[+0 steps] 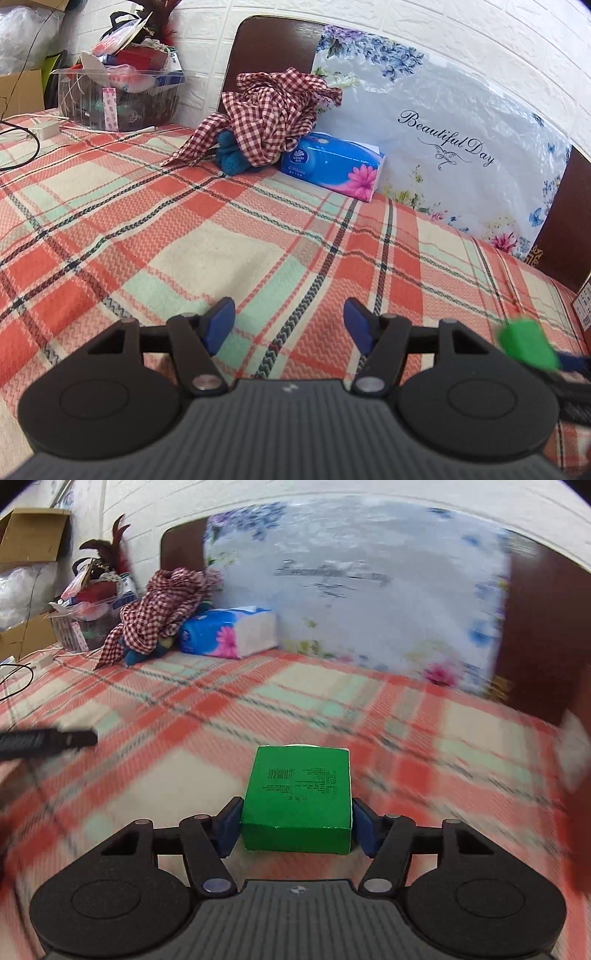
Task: Organize objects
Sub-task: 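Move the left tool toward the green box on the bed, then grasp the green box with the left tool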
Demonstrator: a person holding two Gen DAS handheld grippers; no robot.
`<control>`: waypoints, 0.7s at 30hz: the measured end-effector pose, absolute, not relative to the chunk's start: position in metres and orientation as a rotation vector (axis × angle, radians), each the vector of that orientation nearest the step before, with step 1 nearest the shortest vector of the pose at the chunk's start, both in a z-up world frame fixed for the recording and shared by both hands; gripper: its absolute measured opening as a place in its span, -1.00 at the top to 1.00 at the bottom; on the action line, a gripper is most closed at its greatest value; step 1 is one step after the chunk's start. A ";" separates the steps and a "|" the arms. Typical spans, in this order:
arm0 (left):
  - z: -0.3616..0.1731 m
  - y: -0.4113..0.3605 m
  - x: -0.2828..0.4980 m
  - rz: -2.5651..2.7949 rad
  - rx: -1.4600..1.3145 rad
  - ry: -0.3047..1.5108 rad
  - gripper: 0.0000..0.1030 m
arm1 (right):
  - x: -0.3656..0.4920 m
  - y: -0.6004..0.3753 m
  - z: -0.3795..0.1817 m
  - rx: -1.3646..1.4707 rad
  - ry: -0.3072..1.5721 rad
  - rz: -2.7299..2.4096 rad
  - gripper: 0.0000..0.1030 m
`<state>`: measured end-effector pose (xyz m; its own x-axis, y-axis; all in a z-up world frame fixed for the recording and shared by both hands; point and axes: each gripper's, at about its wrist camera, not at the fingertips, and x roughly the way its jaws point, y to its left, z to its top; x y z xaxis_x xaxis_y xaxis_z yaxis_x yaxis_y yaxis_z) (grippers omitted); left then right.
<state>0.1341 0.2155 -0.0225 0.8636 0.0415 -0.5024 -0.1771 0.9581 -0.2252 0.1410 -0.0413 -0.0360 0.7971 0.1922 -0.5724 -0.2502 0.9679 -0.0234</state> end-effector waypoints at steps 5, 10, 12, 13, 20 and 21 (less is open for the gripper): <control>-0.021 0.203 0.138 0.128 -0.188 0.547 -0.41 | 0.046 -0.124 -0.034 -0.065 0.613 0.067 -0.22; -0.009 0.165 0.137 0.099 -0.124 0.648 -0.41 | -0.008 -0.177 -0.030 0.016 0.631 -0.024 -0.55; 0.001 0.140 0.125 -0.035 -0.227 0.677 -0.39 | -0.020 -0.184 -0.032 0.023 0.636 -0.041 -0.55; 0.005 0.121 0.120 -0.098 -0.251 0.695 -0.39 | -0.024 -0.186 -0.033 0.029 0.637 -0.039 -0.55; 0.019 -0.020 0.087 -0.503 -0.223 0.889 -0.38 | -0.034 -0.180 -0.032 -0.019 0.628 0.009 -0.55; 0.018 -0.031 0.086 -0.525 -0.230 0.918 -0.38 | -0.034 -0.181 -0.031 -0.019 0.627 0.013 -0.55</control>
<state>0.0858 -0.0308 0.0185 0.4932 -0.5238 -0.6945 0.3322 0.8513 -0.4062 -0.0343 -0.1813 -0.0310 0.8096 0.0060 -0.5869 -0.0177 0.9997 -0.0142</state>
